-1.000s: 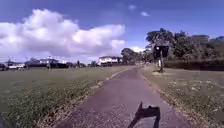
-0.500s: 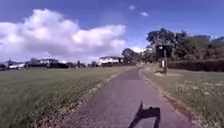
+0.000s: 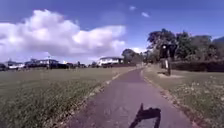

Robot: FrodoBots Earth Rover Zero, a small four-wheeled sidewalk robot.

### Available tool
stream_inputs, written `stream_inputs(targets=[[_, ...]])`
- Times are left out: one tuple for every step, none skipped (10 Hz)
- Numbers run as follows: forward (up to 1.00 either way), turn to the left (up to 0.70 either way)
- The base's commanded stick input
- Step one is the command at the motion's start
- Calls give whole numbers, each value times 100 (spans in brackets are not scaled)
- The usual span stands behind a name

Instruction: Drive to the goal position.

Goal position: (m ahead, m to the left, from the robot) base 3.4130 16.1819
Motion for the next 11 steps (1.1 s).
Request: stream_inputs(targets=[[70,0],[70,0],[70,0],[70,0],[70,0],[70,0],[70,-3],[70,-6],[70,-14],[70,-14],[70,-14]])
